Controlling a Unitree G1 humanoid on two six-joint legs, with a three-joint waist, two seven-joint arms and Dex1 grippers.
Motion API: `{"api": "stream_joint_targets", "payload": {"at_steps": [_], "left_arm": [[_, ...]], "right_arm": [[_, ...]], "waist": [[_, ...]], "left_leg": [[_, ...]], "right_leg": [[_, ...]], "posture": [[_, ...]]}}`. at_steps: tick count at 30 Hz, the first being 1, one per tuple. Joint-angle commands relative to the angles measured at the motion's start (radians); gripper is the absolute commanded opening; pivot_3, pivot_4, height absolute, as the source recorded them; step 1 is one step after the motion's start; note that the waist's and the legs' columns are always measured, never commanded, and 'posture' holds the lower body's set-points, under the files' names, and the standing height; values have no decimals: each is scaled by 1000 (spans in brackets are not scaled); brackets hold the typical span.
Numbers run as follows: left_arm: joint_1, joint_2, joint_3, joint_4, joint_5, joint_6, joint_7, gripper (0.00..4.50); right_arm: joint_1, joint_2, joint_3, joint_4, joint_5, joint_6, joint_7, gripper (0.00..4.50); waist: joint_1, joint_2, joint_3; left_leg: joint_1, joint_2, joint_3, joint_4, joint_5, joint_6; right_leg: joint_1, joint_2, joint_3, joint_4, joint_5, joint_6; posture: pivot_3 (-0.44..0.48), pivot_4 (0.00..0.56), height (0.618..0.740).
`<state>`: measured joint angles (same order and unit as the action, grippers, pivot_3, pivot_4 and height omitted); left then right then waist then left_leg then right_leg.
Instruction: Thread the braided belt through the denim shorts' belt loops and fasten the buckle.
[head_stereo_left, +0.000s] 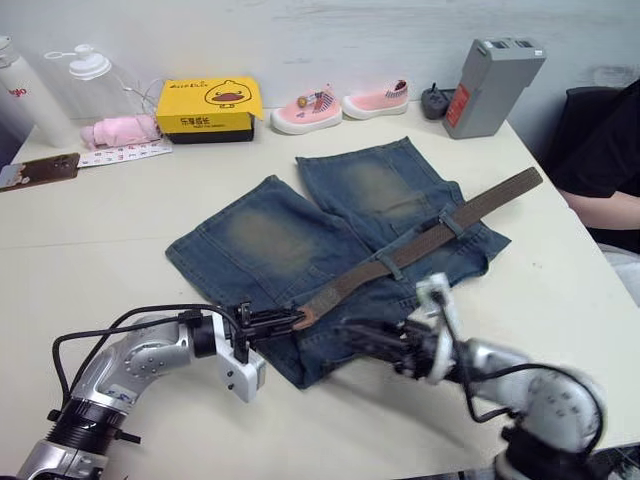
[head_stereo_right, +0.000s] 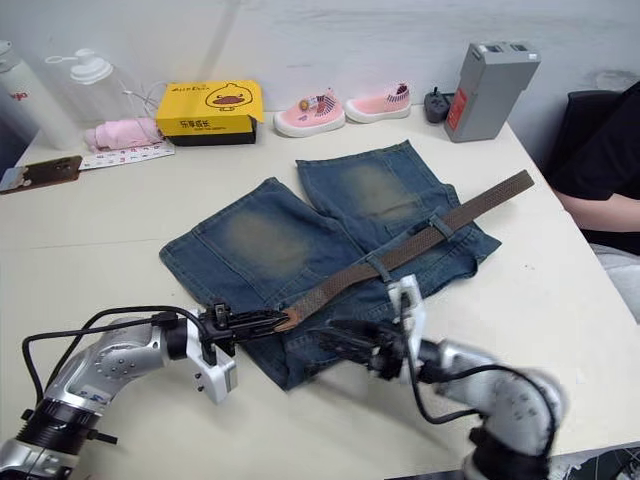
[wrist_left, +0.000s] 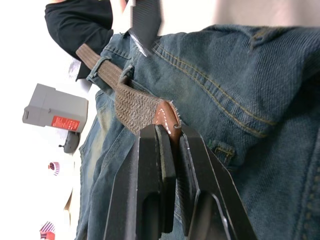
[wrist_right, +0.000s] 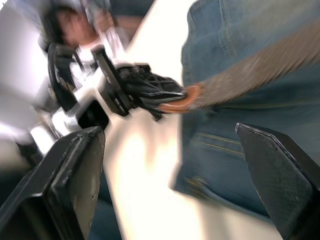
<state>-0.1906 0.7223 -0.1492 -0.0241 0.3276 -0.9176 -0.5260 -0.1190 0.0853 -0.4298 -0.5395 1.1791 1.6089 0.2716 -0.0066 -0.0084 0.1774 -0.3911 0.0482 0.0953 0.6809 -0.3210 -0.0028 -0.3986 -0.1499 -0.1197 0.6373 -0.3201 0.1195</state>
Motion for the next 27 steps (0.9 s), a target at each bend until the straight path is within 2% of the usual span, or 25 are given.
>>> {"api": "stream_joint_targets", "payload": {"at_steps": [1, 4, 6, 9, 12, 15, 21, 22, 23, 24, 26, 27], "left_arm": [[0, 7, -3, -16, -2, -24, 13, 0], [6, 17, 0, -25, -11, -29, 11, 0], [12, 25, 1, -29, -15, -32, 9, 0], [18, 35, 4, -28, -16, -37, 8, 0], [17, 41, 2, -29, -17, -35, 10, 0], [18, 44, -1, -31, -22, -35, 9, 0], [18, 46, -1, -37, -31, -37, 9, 0], [19, 47, 0, -39, -31, -37, 9, 0], [22, 46, 2, -42, -28, -34, 11, 0], [25, 45, 4, -46, -29, -31, 12, 0], [34, 51, 1, -57, -61, -23, 4, 0], [40, 56, -2, -64, -93, -13, -4, 434]], "right_arm": [[13, 71, -29, 55, 230, -67, -324, 4470], [22, 31, 77, 138, 493, -290, -632, 4470], [8, -8, 127, 169, 624, -428, -776, 4470], [-6, -85, 188, 179, 744, -563, -879, 4470], [-8, -130, 242, 165, 791, -644, -915, 4470], [1, -154, 278, 158, 793, -681, -920, 3832], [11, -201, 346, 140, 793, -760, -902, 1103], [9, -208, 352, 140, 793, -773, -899, 533], [8, -216, 355, 142, 793, -783, -892, 178], [6, -223, 358, 143, 793, -791, -886, 32], [2, -238, 363, 146, 790, -800, -869, 32], [-1, -248, 367, 147, 786, -804, -855, 6]], "waist": [[0, 1, 0], [1, 0, 0], [-3, 0, 0], [-7, 0, 0], [-7, 0, 0], [-8, 0, 0], [-7, 0, 0], [-7, 0, 0], [-7, 0, 0], [-7, 0, 0], [-7, 0, 0], [-7, 0, 0]], "left_leg": [[0, 0, 0, 1, 0, 0], [0, 1, 0, 1, -1, 1], [0, 1, 1, 1, -1, 2], [0, 1, 2, 0, 0, 0], [-1, 1, 3, 0, -1, 1], [-1, 1, 3, 0, -1, 1], [-7, 3, 6, 1, -1, 1], [-7, 3, 6, 2, -1, 1], [-7, 3, 6, 2, -1, 1], [-7, 3, 6, 2, -1, 1], [-7, 3, 6, 2, -1, 1], [-7, 3, 6, 2, -1, 1]], "right_leg": [[0, -1, 1, 0, 0, 0], [0, -1, 2, 0, 0, 1], [-2, 0, 3, 1, 0, 0], [-3, 0, 3, 2, 0, 0], [-4, 0, 4, 2, 0, 0], [-4, 0, 5, 2, 0, 0], [-13, 0, 7, 5, 0, 0], [-13, 0, 7, 5, 0, 0], [-13, 0, 7, 5, 0, 0], [-13, 0, 7, 5, 0, 0], [-13, 0, 7, 5, 0, 0], [-13, 0, 7, 5, 0, 0]], "posture": [[0, 150, 703], [0, 150, 703], [0, 150, 703], [0, 150, 703], [0, 150, 703], [0, 150, 703], [0, 150, 703], [0, 150, 703], [0, 150, 703], [0, 150, 703], [0, 150, 703], [0, 150, 703]]}}
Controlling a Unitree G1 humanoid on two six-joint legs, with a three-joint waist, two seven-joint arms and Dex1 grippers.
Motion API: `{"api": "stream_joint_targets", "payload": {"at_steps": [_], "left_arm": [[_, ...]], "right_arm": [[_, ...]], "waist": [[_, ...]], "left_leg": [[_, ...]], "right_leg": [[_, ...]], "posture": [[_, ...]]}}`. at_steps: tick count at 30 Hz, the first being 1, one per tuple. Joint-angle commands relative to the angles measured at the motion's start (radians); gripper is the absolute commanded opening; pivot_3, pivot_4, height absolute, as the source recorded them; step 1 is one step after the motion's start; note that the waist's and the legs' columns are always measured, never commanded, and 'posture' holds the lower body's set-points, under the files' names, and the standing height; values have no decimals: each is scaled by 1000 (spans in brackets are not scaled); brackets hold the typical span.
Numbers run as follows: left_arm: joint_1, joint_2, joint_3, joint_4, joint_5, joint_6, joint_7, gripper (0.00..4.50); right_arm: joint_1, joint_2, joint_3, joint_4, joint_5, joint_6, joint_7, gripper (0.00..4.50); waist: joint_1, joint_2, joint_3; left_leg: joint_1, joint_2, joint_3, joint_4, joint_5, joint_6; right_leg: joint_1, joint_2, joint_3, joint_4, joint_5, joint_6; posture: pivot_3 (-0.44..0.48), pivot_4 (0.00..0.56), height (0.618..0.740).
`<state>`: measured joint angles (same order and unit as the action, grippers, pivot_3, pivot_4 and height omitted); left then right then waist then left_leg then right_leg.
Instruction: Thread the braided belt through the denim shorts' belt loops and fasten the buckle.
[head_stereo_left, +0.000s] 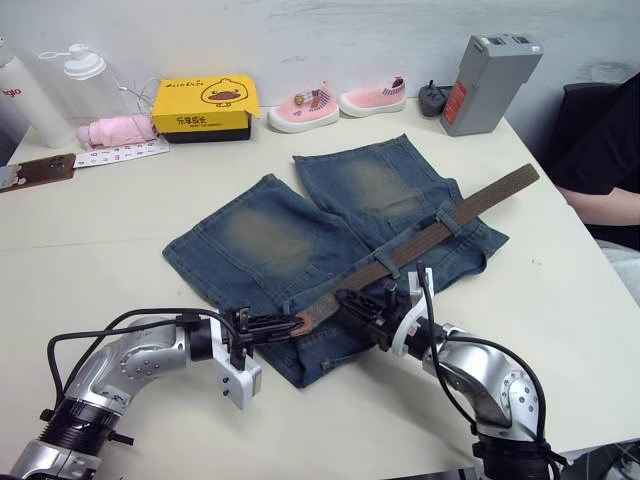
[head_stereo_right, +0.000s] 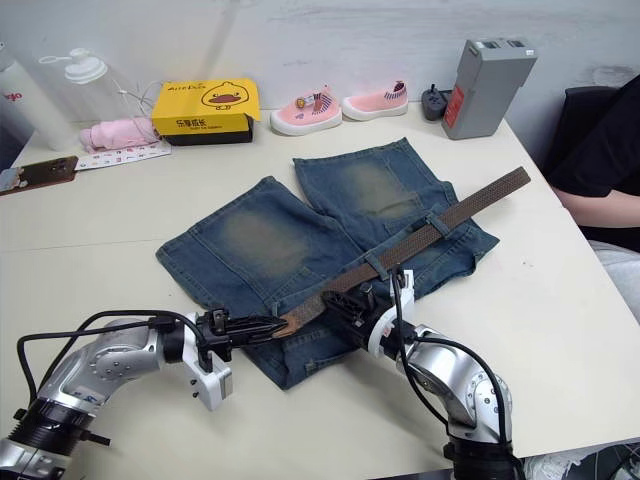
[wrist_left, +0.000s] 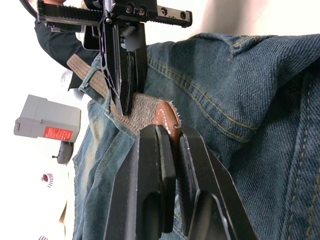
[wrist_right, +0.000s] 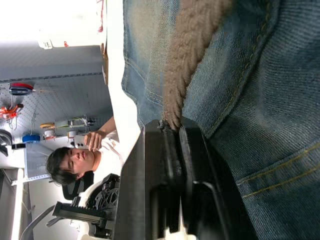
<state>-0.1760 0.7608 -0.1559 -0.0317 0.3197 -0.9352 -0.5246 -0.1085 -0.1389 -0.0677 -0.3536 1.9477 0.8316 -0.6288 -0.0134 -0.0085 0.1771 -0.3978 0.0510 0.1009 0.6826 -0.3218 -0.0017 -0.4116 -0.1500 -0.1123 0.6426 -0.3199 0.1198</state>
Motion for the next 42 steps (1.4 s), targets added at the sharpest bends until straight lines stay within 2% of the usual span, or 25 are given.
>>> {"api": "stream_joint_targets", "payload": {"at_steps": [1, 2, 6, 9, 14, 18, 25, 35, 42], "left_arm": [[31, 18, 4, -65, -108, 21, -11, 873], [36, 20, 4, -72, -120, 40, -17, 1066], [89, 47, 1, -117, -161, 116, -68, 2875], [205, 75, 72, -177, -257, 220, -74, 2875], [415, 98, 199, -259, -340, 333, -78, 2875], [504, 80, 256, -294, -332, 369, -74, 2875], [535, 56, 275, -339, -316, 401, -86, 2875], [513, 60, 287, -326, -302, 383, -110, 2875], [498, 60, 297, -313, -308, 378, -122, 2875]], "right_arm": [[-17, -30, 8, -37, 13, -36, 58, 0], [-23, -35, 11, -37, 3, -44, 76, 0], [-41, -45, 20, -36, -50, -77, 137, 0], [-51, -53, 14, -18, -146, -103, 185, 0], [-44, -58, 35, -13, -276, -109, 264, 0], [-31, -48, 79, -14, -410, -106, 344, 0], [-38, -24, 149, 8, -613, -108, 460, 0], [-114, 52, 191, 48, -825, -117, 514, 0], [-136, -2, 225, -73, -954, -90, 572, 0]], "waist": [[0, 0, 0], [0, 0, 0], [-2, 0, 0], [-7, 0, 0], [-12, 0, 0], [-11, 0, 0], [-12, 0, 0], [-16, -1, -1], [-14, -1, -1]], "left_leg": [[0, 0, 0, 0, 0, 0], [0, 1, 0, 0, 0, 0], [0, 1, 0, 0, 0, 0], [0, 2, 0, 0, 0, 0], [-1, 2, 0, 0, 0, 0], [-1, 1, 0, 0, -1, 2], [-1, 1, 0, 0, -1, 2], [0, 1, 1, 0, -1, 2], [0, 1, 1, 0, -1, 1]], "right_leg": [[0, 0, 0, 0, 0, 0], [0, 0, 0, 0, 0, 0], [0, 0, 0, 0, 0, 0], [-1, 0, 0, 0, 0, 0], [-1, 0, 1, 0, 0, 0], [-1, 0, 1, 0, 0, 0], [-1, 0, 1, 0, 0, 0], [-1, 1, 1, 1, 0, 0], [-1, 0, 1, 1, 0, 0]], "posture": [[0, 150, 703], [0, 150, 703], [0, 150, 703], [0, 150, 703], [0, 150, 703], [0, 150, 703], [0, 150, 703], [0, 150, 703], [0, 150, 703]]}}
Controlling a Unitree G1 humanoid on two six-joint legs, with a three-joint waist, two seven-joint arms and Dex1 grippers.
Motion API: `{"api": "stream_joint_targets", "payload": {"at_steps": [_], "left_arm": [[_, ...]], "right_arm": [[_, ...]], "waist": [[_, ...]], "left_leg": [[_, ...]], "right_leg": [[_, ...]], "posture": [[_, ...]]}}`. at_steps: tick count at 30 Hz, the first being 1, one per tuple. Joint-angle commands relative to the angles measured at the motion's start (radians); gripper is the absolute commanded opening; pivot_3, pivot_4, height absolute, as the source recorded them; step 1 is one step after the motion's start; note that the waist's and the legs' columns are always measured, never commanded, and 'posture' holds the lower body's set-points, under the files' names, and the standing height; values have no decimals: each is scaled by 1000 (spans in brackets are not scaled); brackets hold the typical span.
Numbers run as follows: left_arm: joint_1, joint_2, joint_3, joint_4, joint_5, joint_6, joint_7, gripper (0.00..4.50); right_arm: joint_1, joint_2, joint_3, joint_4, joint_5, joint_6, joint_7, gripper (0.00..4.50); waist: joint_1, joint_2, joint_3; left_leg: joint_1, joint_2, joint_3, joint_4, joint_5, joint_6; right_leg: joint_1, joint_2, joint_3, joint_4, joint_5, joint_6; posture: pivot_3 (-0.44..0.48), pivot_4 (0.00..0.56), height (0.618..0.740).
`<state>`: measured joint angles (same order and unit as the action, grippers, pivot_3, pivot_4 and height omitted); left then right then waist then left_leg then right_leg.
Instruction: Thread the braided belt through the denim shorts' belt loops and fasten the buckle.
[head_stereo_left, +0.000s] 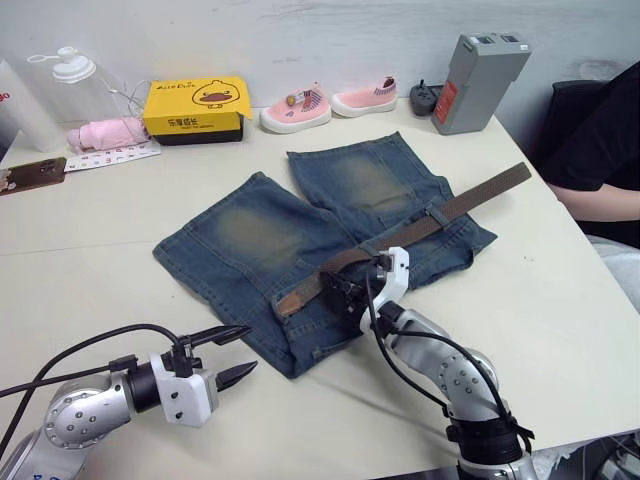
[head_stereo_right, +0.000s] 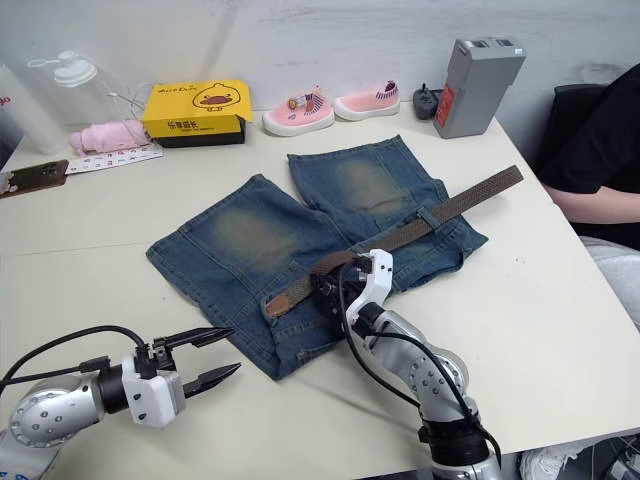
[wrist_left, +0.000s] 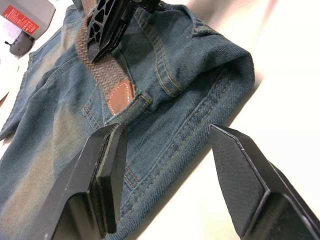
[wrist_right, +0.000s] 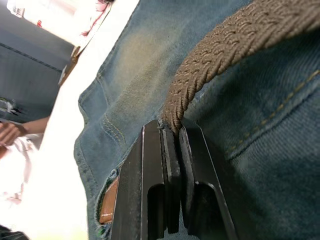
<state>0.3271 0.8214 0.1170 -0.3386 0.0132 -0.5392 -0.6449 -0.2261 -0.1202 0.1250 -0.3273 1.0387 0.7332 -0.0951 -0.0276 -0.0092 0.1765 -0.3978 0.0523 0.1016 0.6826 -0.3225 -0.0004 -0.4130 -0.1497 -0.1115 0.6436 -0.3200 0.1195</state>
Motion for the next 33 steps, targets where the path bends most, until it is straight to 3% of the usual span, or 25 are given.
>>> {"api": "stream_joint_targets", "payload": {"at_steps": [1, 9, 23, 30, 33], "left_arm": [[-6, -1, 25, -5, -2, -18, -3, 2875], [-4, 2, 29, -9, -4, -22, -15, 2875], [26, 5, 72, -26, -13, -26, -42, 2875], [1, 9, 65, 5, 4, -52, -52, 2875], [-41, 22, 51, 70, 119, -159, -30, 2875]], "right_arm": [[-19, -24, 39, -110, -61, 11, 44, 0], [-28, -39, 131, -202, -264, -48, 132, 0], [-20, 32, 201, -130, -457, -89, 221, 0], [-54, 47, 255, -13, -470, 37, 280, 0], [-70, 74, 251, 49, -442, 125, 301, 0]], "waist": [[0, 0, 0], [0, 0, 0], [-1, 0, 0], [-2, -1, -1], [-1, -1, -1]], "left_leg": [[0, 0, 0, 0, 0, 0], [0, -2, 0, 0, 1, -2], [0, -3, 0, 0, 1, -2], [0, -3, 0, 0, 1, -2], [0, -3, 0, 0, 1, -2]], "right_leg": [[0, 0, 0, 0, 0, 0], [0, 0, 0, 0, 0, 0], [0, 0, -1, 0, 0, 0], [0, 0, -1, 0, 0, 0], [0, 0, -1, 0, 0, 0]], "posture": [[0, 150, 703], [0, 150, 703], [0, 150, 703], [0, 150, 703], [0, 150, 703]]}}
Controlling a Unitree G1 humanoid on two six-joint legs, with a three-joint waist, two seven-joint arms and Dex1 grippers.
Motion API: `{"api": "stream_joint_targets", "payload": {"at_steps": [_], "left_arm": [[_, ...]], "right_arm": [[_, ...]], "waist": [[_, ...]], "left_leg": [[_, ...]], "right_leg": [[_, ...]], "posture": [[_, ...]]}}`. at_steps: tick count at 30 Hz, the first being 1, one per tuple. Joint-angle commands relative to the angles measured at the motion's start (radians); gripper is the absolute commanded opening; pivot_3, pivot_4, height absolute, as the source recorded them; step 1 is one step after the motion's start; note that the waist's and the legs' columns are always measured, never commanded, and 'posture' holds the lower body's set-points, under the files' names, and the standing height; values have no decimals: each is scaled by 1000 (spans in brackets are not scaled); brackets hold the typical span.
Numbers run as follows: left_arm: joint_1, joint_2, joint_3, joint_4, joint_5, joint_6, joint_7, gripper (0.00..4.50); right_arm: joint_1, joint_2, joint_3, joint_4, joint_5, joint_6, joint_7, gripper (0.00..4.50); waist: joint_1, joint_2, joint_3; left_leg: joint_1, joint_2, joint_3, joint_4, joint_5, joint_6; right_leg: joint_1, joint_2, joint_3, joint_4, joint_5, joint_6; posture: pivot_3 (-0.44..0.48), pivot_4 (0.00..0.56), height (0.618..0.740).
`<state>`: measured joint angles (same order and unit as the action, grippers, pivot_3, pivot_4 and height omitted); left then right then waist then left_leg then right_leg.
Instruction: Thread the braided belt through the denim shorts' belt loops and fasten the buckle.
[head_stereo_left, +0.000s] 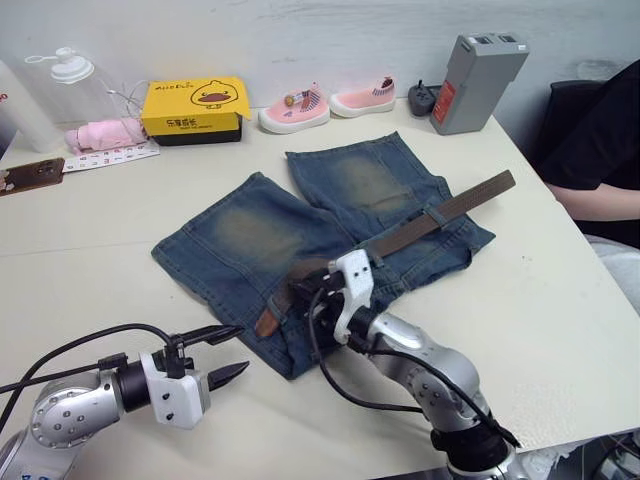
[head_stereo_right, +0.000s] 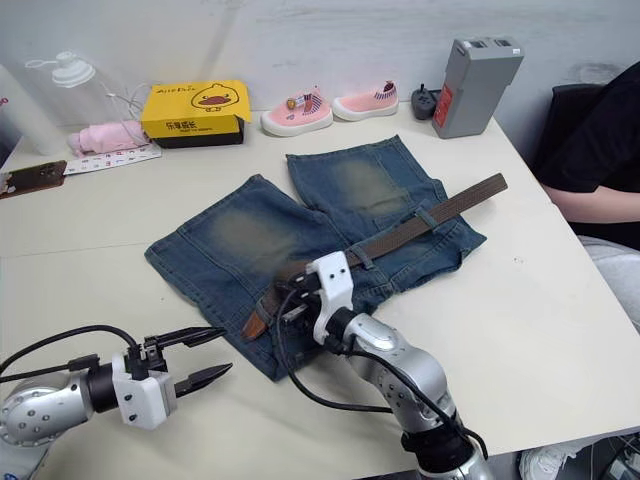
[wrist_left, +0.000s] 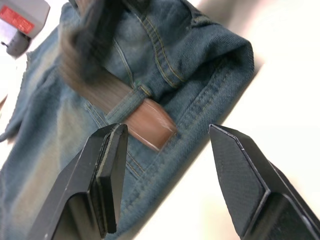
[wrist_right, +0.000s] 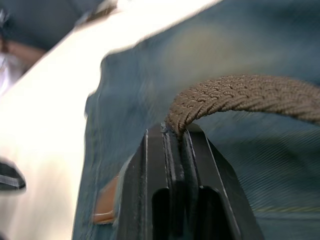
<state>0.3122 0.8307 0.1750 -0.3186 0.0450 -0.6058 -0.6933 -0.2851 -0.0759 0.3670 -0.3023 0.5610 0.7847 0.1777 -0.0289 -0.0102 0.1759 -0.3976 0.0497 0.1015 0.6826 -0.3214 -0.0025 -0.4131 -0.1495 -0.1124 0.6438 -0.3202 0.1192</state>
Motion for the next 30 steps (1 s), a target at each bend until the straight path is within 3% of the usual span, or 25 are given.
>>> {"api": "stream_joint_targets", "payload": {"at_steps": [1, 10, 19, 22, 27, 30], "left_arm": [[-38, 13, -9, 72, 118, -123, 29, 2875], [-141, -8, -60, 197, 278, -309, 130, 2875], [-220, -40, -68, 262, 440, -371, 268, 2875], [-228, -38, -82, 273, 480, -368, 293, 2111], [-237, -33, -105, 281, 479, -363, 316, 11], [-235, -28, -107, 278, 493, -359, 328, 11]], "right_arm": [[-14, 39, 3, 33, 41, 94, 30, 0], [5, 87, -76, 48, 38, 210, 6, 0], [18, 117, -87, 32, 26, 230, 3, 0], [19, 119, -91, 27, 24, 233, 3, 0], [11, 115, -91, 30, 14, 230, 9, 0], [11, 107, -95, 20, 12, 234, 14, 0]], "waist": [[-1, -1, -1], [-2, -4, -5], [-2, -8, -8], [-2, -8, -8], [-1, -7, -10], [-1, -8, -11]], "left_leg": [[0, 0, 0, 0, 0, 0], [3, 1, 2, 0, -2, -2], [7, 8, 7, -1, -5, -2], [8, 10, 8, 0, -6, -3], [9, 13, 11, 0, -8, -4], [10, 13, 13, 0, -8, -4]], "right_leg": [[0, 0, 0, 0, 0, 0], [1, 0, -4, 1, -1, -1], [2, 0, -8, 1, -1, -2], [2, 0, -11, 1, -1, -2], [2, 0, -16, 1, -1, -4], [2, 0, -16, 1, -1, -4]], "posture": [[0, 150, 703], [0, 150, 703], [0, 150, 703], [0, 150, 703], [0, 150, 703], [0, 150, 703]]}}
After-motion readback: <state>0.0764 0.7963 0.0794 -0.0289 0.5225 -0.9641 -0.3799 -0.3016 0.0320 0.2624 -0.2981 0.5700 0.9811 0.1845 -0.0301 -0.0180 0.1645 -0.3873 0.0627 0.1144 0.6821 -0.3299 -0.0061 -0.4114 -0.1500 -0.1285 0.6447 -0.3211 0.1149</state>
